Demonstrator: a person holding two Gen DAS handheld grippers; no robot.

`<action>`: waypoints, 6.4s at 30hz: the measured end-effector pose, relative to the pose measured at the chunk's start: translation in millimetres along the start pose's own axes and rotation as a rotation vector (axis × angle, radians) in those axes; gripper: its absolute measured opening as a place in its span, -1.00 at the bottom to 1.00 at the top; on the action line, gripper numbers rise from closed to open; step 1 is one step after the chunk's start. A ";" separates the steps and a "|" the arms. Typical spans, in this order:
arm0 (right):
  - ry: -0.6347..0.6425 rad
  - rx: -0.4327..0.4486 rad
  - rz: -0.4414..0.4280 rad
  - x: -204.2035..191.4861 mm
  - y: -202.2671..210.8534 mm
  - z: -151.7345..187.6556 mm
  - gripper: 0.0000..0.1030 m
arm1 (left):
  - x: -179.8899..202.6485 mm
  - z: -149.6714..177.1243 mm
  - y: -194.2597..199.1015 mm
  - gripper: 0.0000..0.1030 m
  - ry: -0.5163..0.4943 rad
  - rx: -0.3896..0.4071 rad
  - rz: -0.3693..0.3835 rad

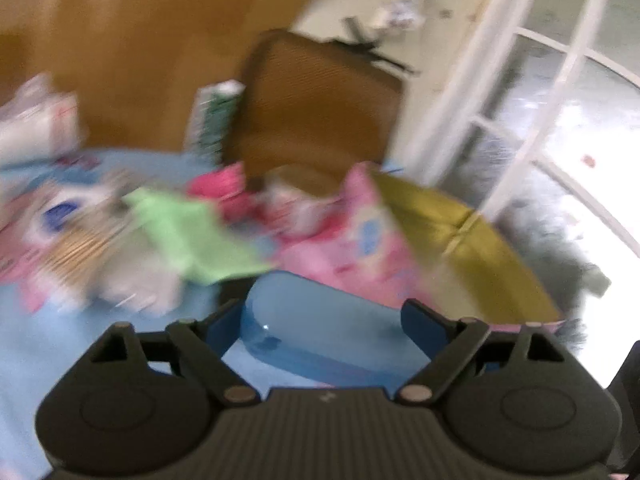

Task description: Organize soft objects

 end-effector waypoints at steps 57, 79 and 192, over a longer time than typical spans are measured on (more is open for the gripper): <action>0.065 -0.174 -0.154 -101.2 -85.5 43.1 0.02 | -134.1 57.6 45.5 0.99 0.179 0.123 -0.234; 0.029 -0.078 -0.136 -101.0 -75.7 49.8 -0.01 | -71.4 69.1 18.0 0.65 0.309 -0.148 0.122; -0.305 0.199 0.561 77.2 0.1 23.8 0.43 | 104.9 -8.8 -89.5 0.66 -0.186 -0.079 0.131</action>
Point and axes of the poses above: each gripper's, at about its wrist camera, not at the fingertips, and y roughly against the way its jaws point, x to its right, z to its underside, the point moved 5 cm from there along -y, roughly the way its jaws point
